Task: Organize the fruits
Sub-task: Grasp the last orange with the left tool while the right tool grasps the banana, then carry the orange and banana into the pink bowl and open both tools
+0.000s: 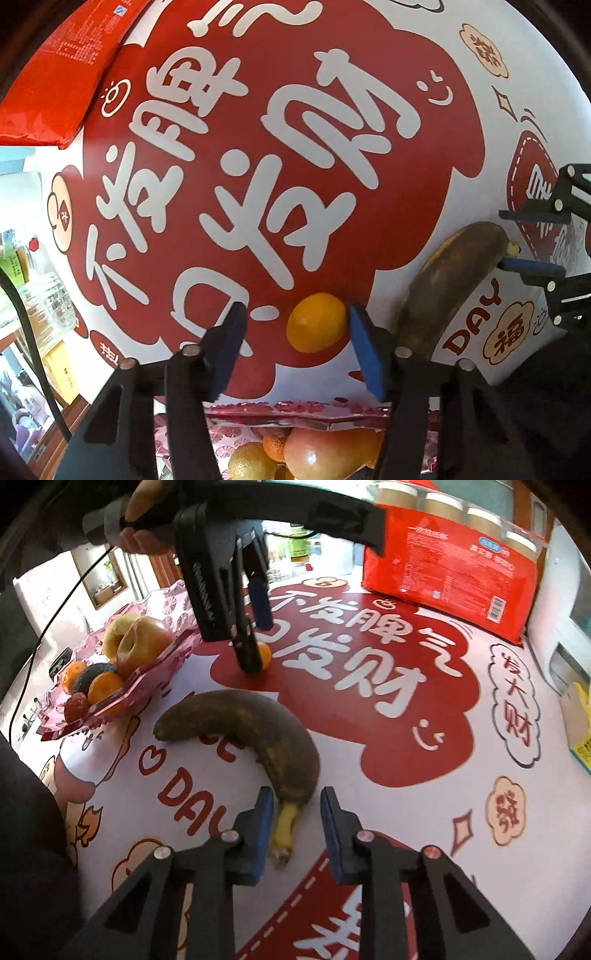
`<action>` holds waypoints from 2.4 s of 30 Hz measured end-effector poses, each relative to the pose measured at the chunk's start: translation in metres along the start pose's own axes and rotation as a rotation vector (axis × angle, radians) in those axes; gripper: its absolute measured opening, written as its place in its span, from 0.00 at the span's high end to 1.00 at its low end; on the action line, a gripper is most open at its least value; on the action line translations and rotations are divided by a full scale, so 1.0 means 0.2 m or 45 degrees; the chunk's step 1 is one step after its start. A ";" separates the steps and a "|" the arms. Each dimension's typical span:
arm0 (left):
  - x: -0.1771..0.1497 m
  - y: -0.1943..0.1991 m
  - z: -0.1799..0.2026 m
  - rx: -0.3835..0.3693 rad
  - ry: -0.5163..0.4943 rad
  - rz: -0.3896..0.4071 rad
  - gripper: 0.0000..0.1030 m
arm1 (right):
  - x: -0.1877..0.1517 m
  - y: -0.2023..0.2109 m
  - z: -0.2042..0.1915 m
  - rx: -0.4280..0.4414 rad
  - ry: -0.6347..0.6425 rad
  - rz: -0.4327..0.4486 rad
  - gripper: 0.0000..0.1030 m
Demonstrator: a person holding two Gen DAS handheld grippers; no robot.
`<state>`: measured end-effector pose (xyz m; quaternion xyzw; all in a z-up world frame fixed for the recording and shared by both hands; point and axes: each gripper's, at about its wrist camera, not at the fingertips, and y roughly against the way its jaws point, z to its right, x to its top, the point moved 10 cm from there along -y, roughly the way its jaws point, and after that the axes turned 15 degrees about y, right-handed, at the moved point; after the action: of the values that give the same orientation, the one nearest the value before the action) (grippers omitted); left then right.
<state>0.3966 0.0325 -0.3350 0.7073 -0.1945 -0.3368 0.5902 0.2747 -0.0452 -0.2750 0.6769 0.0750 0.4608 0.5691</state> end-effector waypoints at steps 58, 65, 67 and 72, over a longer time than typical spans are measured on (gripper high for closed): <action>-0.04 0.67 -0.13 -0.316 0.315 0.611 0.76 | 0.10 0.23 0.20 -0.188 -0.328 0.078 0.66; -0.26 0.90 -0.11 -0.331 0.378 0.765 0.76 | 0.21 0.40 0.14 -0.224 -0.347 0.149 0.66; -0.34 0.94 -0.12 -0.320 0.392 0.795 0.76 | 0.25 0.43 0.11 -0.223 -0.354 0.170 0.66; -0.58 0.93 -0.18 -0.316 0.458 0.829 0.76 | 0.36 0.46 0.01 -0.203 -0.404 0.206 0.66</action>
<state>0.3633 0.0936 -0.1239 0.5796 -0.2598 -0.0234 0.7720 0.2769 -0.0326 -0.1585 0.6977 -0.1070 0.3971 0.5865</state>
